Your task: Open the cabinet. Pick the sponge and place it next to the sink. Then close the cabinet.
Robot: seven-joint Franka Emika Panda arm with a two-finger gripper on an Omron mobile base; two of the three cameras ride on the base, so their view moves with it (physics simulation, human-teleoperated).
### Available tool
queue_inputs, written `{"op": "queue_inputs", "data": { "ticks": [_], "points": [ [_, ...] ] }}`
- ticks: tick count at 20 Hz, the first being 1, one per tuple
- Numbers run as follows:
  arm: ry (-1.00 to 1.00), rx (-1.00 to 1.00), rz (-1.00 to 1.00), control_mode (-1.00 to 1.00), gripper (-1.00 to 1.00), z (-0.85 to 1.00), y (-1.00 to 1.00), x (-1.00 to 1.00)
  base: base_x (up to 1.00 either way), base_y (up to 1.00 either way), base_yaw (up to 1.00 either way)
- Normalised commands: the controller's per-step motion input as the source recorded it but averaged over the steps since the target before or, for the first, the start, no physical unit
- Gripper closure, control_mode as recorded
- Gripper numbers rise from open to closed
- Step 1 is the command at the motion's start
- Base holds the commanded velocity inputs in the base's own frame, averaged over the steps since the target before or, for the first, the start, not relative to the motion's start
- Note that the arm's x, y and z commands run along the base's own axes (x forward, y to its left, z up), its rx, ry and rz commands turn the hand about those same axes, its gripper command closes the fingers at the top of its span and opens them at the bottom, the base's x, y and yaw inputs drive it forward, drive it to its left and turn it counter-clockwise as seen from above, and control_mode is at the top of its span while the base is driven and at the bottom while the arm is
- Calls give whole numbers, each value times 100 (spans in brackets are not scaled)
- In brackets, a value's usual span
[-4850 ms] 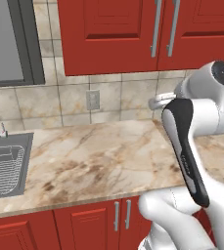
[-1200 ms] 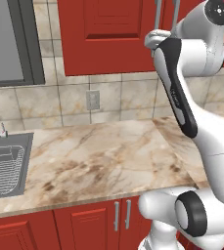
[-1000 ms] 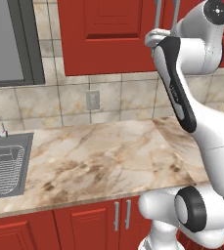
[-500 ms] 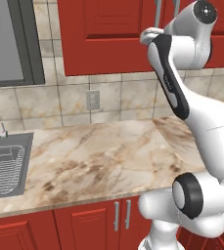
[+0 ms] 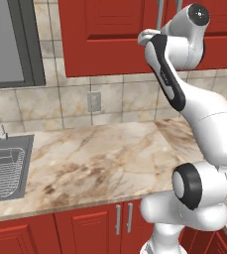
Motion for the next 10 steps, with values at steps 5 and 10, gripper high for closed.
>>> {"op": "queue_inputs", "data": {
  "ticks": [5,10],
  "points": [
    [-1,0,2,-100,-100,-9,0,39,0,0,0],
    [-8,0,2,-100,-100,-16,0,34,0,0,0]
  ]
}}
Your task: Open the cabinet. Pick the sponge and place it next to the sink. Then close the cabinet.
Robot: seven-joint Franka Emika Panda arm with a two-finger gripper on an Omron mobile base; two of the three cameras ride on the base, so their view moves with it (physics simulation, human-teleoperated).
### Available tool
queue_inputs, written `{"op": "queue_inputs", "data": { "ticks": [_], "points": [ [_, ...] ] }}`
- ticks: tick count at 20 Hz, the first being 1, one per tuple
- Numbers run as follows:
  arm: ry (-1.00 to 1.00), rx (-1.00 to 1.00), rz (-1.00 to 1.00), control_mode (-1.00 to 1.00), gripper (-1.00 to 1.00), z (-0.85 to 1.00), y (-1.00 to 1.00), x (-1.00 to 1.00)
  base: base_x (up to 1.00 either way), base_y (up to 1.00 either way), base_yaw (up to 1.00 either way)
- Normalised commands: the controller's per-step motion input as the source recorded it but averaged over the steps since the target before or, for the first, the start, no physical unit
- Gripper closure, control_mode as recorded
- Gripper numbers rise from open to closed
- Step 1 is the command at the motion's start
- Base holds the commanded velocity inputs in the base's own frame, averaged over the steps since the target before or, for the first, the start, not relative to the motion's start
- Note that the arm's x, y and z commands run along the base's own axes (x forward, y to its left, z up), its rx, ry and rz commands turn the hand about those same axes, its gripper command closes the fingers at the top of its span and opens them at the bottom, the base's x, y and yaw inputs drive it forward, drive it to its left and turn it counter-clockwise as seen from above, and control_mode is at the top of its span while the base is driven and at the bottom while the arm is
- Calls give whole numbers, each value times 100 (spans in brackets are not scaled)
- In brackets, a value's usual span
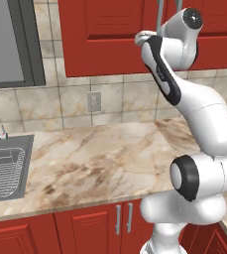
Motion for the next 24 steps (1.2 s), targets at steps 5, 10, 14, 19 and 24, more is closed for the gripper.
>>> {"op": "queue_inputs", "data": {
  "ticks": [5,10,14,19,24],
  "points": [
    [-2,0,0,-100,100,-4,0,4,0,0,0],
    [0,0,0,-100,100,0,0,0,0,0,0],
    [0,0,0,-100,100,0,0,0,0,0,0],
    [-1,0,2,-100,100,0,10,-5,0,0,0],
    [-3,0,8,-100,100,0,41,-40,0,0,0]
  ]
}}
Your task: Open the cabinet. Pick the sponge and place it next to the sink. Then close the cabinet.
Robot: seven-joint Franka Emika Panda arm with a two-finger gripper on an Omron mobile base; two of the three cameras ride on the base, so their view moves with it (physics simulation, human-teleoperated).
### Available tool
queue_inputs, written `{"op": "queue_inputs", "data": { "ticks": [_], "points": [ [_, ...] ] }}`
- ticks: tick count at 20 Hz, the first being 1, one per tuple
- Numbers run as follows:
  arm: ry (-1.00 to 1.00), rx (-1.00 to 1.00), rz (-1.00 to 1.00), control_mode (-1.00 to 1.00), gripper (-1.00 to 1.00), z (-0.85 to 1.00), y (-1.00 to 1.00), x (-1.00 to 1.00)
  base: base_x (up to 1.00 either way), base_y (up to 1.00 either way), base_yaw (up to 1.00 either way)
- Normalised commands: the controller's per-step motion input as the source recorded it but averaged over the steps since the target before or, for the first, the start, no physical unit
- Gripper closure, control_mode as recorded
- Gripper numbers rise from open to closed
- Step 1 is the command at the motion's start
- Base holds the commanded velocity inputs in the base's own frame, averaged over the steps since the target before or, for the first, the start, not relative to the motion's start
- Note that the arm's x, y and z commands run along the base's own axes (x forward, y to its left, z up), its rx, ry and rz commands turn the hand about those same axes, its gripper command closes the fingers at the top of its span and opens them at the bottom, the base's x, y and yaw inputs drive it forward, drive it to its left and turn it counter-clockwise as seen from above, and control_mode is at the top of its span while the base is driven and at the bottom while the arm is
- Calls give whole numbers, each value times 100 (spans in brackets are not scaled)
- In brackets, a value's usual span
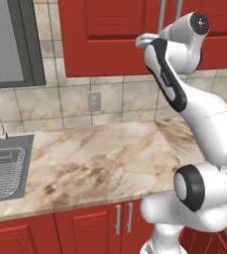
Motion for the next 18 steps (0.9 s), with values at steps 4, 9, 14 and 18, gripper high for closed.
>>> {"op": "queue_inputs", "data": {
  "ticks": [4,9,14,18],
  "points": [
    [0,0,8,-100,100,0,57,-56,0,0,0],
    [0,0,8,-100,100,0,66,-58,0,0,0],
    [0,0,6,-100,100,0,73,-59,0,0,0],
    [0,0,6,-100,100,0,73,-60,0,0,0]
  ]
}}
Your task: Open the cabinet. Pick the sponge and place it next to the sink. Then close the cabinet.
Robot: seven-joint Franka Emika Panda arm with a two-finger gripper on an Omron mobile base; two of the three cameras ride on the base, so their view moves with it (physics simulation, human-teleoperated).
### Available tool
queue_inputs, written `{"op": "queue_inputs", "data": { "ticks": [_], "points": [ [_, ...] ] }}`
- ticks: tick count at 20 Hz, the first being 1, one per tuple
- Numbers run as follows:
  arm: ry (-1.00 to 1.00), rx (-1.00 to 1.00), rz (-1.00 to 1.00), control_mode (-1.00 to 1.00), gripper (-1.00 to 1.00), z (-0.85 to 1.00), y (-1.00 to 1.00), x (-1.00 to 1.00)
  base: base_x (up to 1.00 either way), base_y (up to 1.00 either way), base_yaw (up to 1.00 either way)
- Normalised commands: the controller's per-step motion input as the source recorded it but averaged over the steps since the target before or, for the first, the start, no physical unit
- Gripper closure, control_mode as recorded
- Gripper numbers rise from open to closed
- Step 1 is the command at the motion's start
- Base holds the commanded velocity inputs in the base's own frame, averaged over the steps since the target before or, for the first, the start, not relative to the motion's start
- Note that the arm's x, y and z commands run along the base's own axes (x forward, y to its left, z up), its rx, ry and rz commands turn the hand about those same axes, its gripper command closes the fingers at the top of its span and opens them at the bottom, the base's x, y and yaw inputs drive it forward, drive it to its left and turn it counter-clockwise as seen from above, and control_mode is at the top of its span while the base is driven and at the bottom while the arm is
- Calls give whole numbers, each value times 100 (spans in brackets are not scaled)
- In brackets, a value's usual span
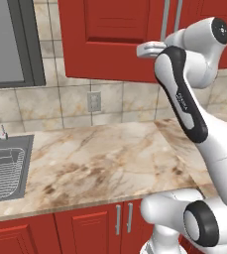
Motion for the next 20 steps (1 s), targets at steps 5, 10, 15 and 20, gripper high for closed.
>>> {"op": "queue_inputs", "data": {
  "ticks": [5,10,15,20],
  "points": [
    [0,0,6,-100,100,0,77,-63,0,0,0],
    [0,0,3,-100,100,0,87,-65,0,0,0],
    [0,0,2,-100,100,0,88,-62,0,0,0],
    [0,0,1,-100,100,0,84,-53,0,0,0]
  ]
}}
